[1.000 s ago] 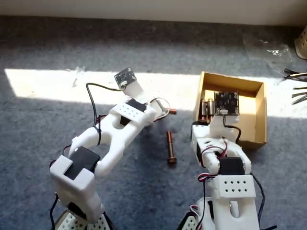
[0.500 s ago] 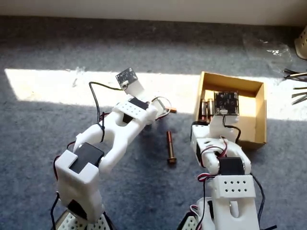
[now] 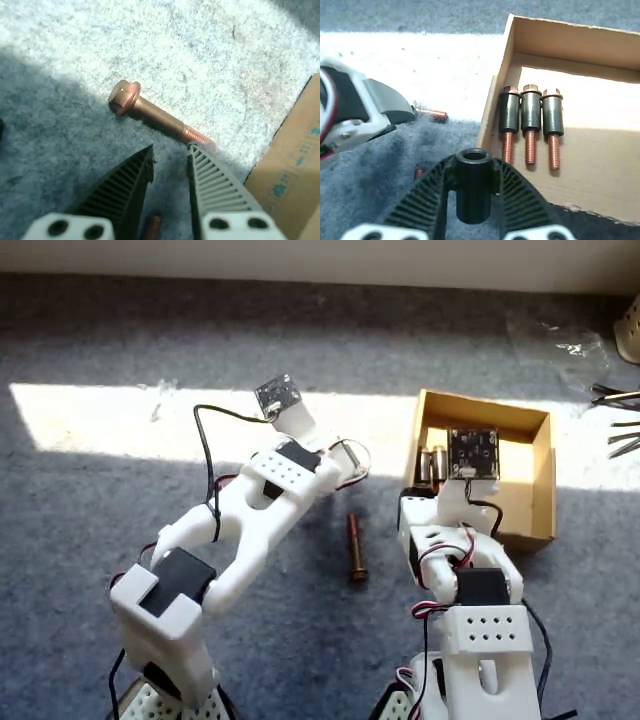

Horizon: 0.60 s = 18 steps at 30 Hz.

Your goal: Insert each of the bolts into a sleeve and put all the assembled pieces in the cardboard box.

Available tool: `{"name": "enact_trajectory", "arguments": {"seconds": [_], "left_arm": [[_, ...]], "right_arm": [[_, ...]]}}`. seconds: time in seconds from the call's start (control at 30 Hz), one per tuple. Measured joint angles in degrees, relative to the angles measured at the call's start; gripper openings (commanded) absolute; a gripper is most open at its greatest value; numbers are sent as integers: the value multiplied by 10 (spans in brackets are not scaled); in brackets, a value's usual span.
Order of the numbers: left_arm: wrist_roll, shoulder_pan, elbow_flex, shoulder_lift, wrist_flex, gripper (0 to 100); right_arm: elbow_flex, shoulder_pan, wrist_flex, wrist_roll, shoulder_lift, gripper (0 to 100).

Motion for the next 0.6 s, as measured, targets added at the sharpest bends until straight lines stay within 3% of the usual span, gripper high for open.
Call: {"name": "enact_trajectory", "arguments": {"seconds": [0.6], "left_arm": [[0, -28, -4, 35, -40, 115]], "right_arm": [[0, 0, 0, 0, 0, 9]]}}
